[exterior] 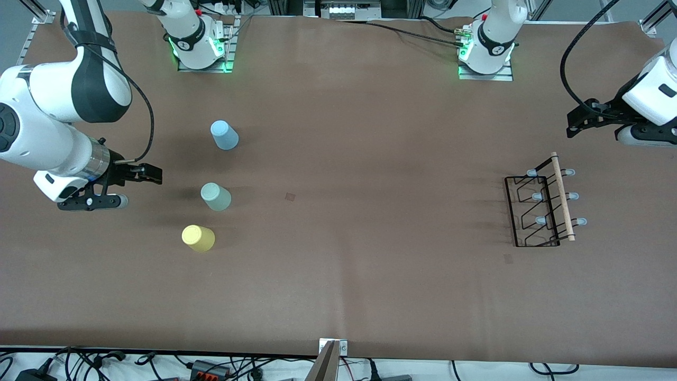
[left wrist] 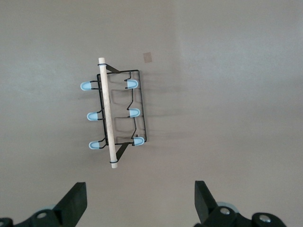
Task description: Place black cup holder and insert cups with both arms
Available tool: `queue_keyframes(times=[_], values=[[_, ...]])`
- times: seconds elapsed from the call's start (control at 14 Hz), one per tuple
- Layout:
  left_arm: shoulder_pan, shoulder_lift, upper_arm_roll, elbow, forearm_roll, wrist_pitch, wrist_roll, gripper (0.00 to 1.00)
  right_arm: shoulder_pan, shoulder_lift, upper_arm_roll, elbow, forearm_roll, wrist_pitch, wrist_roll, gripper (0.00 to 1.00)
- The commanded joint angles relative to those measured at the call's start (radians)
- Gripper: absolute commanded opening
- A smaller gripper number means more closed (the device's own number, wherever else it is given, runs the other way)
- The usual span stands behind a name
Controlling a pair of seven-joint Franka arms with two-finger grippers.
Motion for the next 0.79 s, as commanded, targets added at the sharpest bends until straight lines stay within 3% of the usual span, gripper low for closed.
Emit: queue_keyframes(times=[0.0, 0.29, 0.71], values=[[0.01, 0.048, 0.0, 0.021, -0.031, -0.13, 0.012, 1.0, -0.055, 0.031, 0.005, 0.036, 0.006, 0.021, 0.006, 1.0], [0.007, 0.055, 0.0, 0.075, -0.022, -0.171, 0.025, 1.0, -0.021, 0.05, 0.006, 0.035, -0.003, 0.047, 0.03, 1.0], [0.05, 0.182, 0.016, 0.112, -0.014, -0.162, 0.025, 1.0, 0.002, 0.069, 0.006, -0.001, -0.009, 0.049, 0.05, 1.0]])
